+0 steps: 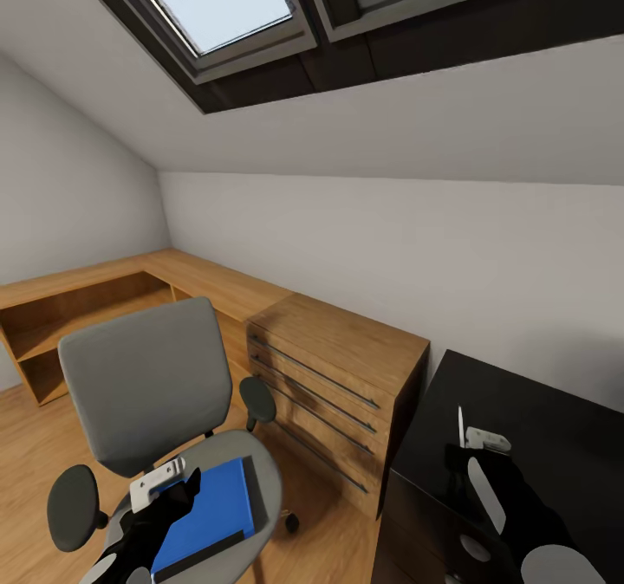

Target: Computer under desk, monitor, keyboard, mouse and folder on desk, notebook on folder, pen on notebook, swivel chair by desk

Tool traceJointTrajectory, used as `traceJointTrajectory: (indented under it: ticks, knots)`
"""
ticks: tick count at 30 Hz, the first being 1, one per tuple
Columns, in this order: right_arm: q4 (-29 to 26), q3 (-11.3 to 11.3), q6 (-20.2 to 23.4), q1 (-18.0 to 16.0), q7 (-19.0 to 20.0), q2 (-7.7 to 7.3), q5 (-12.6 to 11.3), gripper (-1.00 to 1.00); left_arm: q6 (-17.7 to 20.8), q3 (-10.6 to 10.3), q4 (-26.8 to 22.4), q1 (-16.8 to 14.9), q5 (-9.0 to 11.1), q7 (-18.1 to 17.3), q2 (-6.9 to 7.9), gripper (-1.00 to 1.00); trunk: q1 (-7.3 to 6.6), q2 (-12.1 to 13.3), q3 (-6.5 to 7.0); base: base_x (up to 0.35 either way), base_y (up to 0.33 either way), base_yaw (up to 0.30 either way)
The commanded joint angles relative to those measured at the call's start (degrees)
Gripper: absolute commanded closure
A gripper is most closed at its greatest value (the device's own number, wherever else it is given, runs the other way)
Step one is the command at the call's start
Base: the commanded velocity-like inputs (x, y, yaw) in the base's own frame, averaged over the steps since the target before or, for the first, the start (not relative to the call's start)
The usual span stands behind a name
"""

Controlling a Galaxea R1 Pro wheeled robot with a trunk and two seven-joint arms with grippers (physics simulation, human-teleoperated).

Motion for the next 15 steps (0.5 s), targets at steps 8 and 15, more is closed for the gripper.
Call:
traceJointTrajectory:
  ticks: [8, 15]
  knots:
    - [-0.1, 0.1, 0.2, 0.0, -0.6, -0.02, -0.7, -1.00, 0.2, 0.0, -0.1, 0.0, 0.6, 0.3, -0.03, -1.00, 0.00, 0.0, -0.05, 0.000, 0.000, 0.000]
    - [-0.1, 0.1, 0.1, 0.0, -0.6, -0.09, -0.7, -1.00, 0.2, 0.0, -0.1, 0.0, 0.6, 0.3, -0.03, -1.00, 0.00, 0.0, -0.05, 0.000, 0.000, 0.000]
